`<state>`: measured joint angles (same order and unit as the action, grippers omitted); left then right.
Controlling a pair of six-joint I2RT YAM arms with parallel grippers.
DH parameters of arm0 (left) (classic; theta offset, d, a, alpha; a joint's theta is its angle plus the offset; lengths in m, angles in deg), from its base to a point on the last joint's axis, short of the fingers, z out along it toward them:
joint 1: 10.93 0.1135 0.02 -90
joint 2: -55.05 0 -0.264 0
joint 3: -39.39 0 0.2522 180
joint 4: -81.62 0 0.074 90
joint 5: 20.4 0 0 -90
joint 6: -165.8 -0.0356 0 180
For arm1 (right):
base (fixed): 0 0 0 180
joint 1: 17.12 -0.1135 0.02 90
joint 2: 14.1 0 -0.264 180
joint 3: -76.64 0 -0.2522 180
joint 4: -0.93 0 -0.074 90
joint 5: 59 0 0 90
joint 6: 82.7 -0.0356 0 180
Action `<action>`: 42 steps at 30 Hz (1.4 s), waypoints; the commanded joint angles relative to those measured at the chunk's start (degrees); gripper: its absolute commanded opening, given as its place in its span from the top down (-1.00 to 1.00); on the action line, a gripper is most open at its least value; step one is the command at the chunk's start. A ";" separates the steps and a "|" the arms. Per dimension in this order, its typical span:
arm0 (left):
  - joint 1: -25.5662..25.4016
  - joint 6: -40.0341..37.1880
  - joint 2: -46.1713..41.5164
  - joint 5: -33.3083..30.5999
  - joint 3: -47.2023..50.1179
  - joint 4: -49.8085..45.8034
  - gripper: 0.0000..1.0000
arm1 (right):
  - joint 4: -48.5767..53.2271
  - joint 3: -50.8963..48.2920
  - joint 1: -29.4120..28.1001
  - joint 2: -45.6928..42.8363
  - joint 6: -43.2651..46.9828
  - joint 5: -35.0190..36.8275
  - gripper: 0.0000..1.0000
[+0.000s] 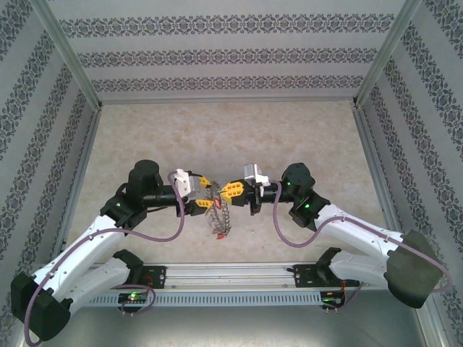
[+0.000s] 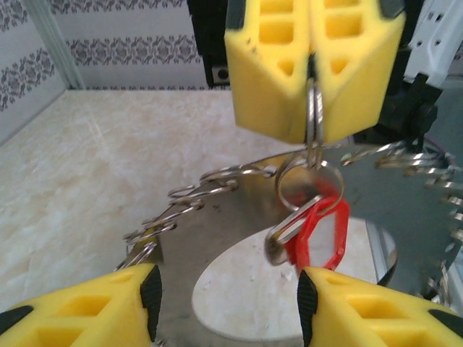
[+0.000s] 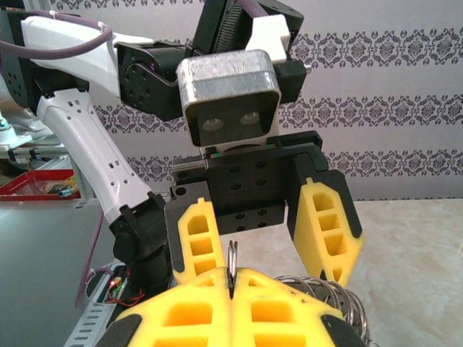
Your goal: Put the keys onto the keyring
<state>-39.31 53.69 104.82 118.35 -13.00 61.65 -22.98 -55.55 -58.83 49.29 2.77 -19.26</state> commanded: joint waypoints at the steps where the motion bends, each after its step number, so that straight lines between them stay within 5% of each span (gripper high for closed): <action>1: 0.61 3.30 -0.96 5.20 1.09 6.54 -0.11 | -2.98 2.52 0.36 -0.55 0.79 -0.75 1.00; 24: 0.61 3.69 1.55 9.76 2.50 9.06 0.01 | -2.67 4.19 -1.11 1.27 1.28 0.98 1.00; 42: -0.27 1.49 3.06 11.28 1.64 7.16 0.37 | -2.43 4.65 -1.82 1.56 1.70 1.91 1.00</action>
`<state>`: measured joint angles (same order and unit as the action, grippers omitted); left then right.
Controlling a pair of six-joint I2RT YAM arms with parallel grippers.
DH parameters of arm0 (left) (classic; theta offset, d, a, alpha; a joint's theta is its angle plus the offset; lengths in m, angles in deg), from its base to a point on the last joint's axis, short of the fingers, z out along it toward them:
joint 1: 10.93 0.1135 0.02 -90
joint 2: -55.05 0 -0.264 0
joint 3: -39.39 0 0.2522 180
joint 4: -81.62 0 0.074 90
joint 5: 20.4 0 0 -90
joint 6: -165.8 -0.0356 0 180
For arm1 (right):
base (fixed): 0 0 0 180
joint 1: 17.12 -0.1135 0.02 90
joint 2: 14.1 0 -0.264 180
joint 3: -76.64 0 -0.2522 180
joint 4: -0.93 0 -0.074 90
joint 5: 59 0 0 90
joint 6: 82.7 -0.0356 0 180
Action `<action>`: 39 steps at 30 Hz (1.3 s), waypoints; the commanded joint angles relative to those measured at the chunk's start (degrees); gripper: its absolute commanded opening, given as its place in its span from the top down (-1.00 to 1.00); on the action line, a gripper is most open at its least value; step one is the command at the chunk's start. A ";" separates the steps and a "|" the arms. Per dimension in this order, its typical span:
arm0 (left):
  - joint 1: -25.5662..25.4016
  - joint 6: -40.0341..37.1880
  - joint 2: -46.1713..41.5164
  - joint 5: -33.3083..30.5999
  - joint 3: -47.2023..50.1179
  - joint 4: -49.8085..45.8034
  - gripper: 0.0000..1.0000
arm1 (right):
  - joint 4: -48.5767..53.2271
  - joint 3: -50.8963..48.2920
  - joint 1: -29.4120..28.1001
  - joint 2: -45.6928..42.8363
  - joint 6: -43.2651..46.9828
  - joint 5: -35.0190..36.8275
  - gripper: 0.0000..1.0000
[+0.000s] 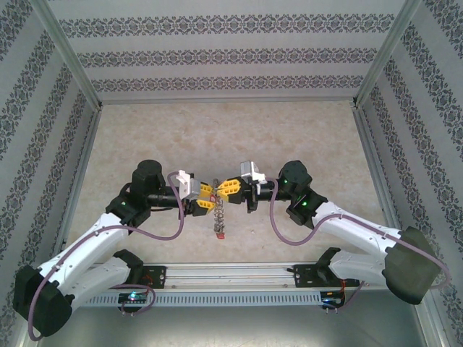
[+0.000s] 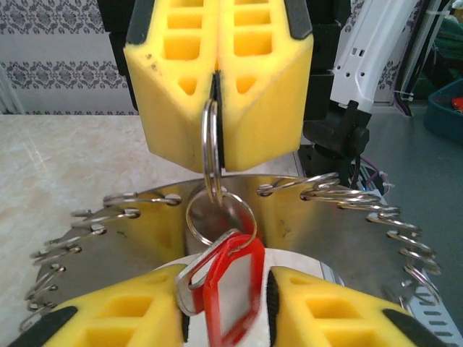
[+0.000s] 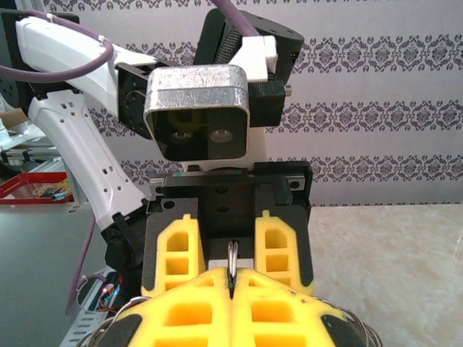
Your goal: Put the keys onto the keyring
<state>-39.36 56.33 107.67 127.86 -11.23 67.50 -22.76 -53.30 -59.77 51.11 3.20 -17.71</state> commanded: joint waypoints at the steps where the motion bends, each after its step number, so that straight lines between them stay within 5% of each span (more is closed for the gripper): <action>1: -0.31 -1.10 0.45 1.77 -0.12 1.42 0.43 | -2.63 2.38 -0.85 -0.26 1.29 0.43 1.00; 14: -0.52 -4.07 0.32 0.36 -2.13 -3.27 0.75 | -1.68 2.38 -1.04 -0.41 1.93 0.63 1.00; 17: -0.50 -5.66 1.20 -1.22 -4.64 -8.47 1.00 | -0.68 2.47 -1.10 -0.68 2.43 0.41 1.00; 29: -0.58 -19.92 2.72 -5.22 -15.39 -30.34 1.00 | 11.76 3.92 -1.21 -2.45 8.85 1.68 1.00; 39: -0.79 -32.24 4.82 -16.22 -24.59 -46.75 1.00 | 21.24 6.40 -1.47 -2.94 14.63 2.43 1.00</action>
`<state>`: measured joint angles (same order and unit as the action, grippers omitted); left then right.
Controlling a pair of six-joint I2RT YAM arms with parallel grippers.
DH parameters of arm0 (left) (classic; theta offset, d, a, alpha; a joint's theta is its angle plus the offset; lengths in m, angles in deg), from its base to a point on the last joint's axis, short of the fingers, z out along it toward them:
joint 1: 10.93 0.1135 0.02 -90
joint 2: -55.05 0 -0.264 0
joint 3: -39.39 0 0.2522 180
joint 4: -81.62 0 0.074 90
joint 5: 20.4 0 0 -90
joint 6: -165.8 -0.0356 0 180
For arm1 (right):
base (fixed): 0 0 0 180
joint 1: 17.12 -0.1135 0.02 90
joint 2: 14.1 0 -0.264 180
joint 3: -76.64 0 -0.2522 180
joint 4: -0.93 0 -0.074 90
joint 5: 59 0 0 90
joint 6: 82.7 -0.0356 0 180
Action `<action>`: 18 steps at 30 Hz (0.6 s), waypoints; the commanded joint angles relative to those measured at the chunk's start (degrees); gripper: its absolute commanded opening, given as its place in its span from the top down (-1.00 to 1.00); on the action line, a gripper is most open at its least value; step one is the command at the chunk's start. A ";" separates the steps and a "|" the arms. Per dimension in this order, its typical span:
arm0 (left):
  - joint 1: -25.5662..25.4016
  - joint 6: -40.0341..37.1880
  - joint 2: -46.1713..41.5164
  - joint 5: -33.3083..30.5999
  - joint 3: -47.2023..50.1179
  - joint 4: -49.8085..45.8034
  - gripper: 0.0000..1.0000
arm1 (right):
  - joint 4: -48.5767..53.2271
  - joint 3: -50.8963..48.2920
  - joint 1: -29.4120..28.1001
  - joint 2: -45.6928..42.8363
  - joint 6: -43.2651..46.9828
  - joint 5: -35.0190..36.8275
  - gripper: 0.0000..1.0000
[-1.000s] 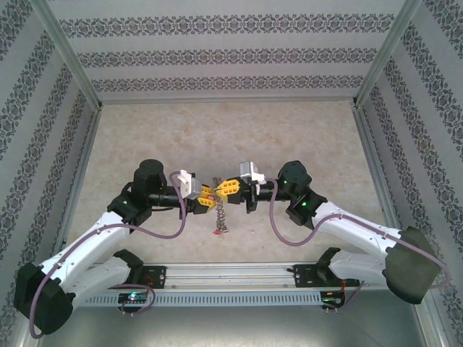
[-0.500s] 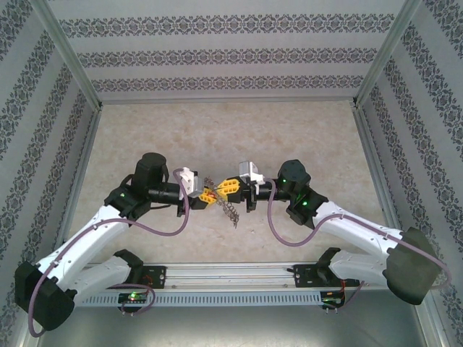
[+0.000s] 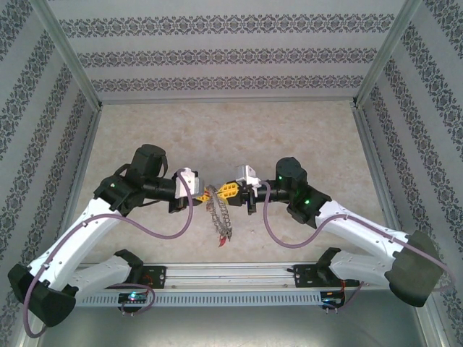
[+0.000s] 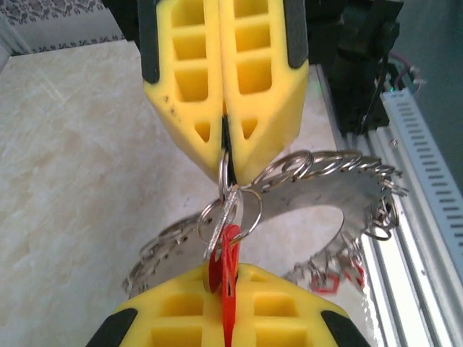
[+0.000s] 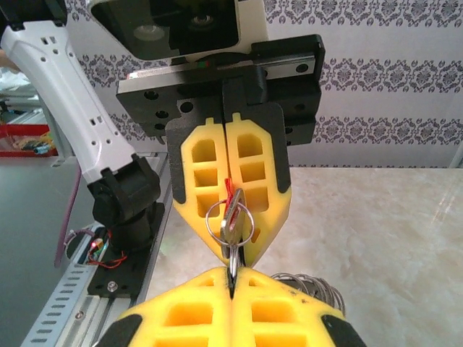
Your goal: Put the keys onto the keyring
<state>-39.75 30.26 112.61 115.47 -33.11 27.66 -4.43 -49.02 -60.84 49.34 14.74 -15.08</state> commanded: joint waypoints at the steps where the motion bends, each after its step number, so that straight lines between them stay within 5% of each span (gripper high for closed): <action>1: -0.36 -6.76 -0.01 -4.68 -3.37 -7.52 1.00 | 3.33 2.22 -0.45 -1.15 3.47 -0.06 1.00; 18: -5.98 -24.17 7.91 -23.25 -14.09 -17.62 1.00 | 7.72 1.58 -1.83 1.82 8.71 8.51 1.00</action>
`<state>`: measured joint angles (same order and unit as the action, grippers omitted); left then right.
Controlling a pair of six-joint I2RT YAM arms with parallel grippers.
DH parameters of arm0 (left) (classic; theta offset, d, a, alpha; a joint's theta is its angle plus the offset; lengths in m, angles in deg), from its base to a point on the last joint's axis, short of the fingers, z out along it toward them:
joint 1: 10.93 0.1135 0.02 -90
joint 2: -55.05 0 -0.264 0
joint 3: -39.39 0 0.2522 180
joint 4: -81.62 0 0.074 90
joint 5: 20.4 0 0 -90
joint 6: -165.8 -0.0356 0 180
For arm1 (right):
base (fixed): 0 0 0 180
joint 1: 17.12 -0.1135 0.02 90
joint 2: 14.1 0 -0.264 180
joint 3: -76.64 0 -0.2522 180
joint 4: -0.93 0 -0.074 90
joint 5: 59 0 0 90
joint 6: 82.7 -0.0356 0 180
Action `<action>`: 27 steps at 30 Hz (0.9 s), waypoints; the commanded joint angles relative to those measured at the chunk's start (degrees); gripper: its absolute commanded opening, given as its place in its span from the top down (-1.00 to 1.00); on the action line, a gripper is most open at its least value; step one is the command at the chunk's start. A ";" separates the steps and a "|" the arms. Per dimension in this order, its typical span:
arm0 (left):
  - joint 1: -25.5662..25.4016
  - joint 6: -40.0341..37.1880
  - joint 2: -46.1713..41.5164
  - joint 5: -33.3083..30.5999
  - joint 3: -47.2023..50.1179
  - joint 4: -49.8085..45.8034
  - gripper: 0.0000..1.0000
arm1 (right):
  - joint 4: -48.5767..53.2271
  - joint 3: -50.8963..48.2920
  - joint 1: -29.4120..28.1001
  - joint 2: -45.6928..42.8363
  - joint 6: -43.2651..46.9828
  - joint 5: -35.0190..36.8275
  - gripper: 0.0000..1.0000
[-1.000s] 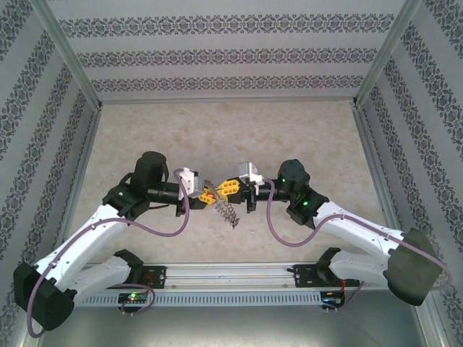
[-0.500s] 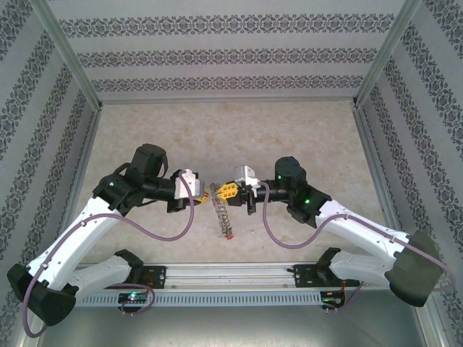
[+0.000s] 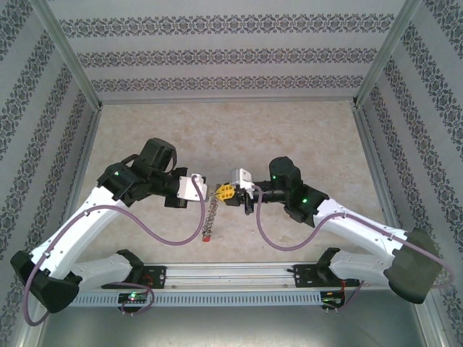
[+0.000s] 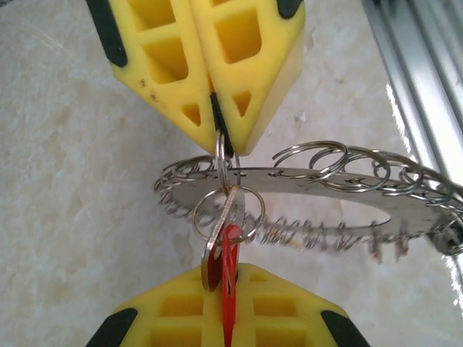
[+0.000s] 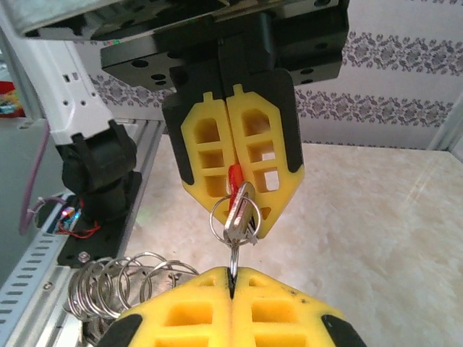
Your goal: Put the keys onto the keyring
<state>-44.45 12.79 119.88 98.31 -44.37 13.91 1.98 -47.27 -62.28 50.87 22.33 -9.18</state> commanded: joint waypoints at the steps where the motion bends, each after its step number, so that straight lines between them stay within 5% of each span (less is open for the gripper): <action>1: -2.12 -8.11 1.43 -7.94 -3.61 -4.13 1.00 | 0.93 -0.39 -0.36 0.42 1.06 3.06 1.00; 20: -16.35 -25.08 17.23 -41.47 -17.45 -8.47 1.00 | -4.58 -6.88 -0.62 -1.48 -0.96 14.03 1.00; 23: -17.05 -28.82 17.79 -46.59 -17.01 -4.99 1.00 | -5.96 -8.03 -0.38 -1.35 -1.45 15.61 0.48; 27: -17.42 -34.16 18.82 -55.37 -16.04 -0.08 1.00 | -9.90 -10.23 1.30 -1.66 -3.75 16.35 0.22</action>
<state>-61.15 -15.27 138.38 52.24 -60.00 9.04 -3.66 -55.73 -62.02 50.30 20.82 5.48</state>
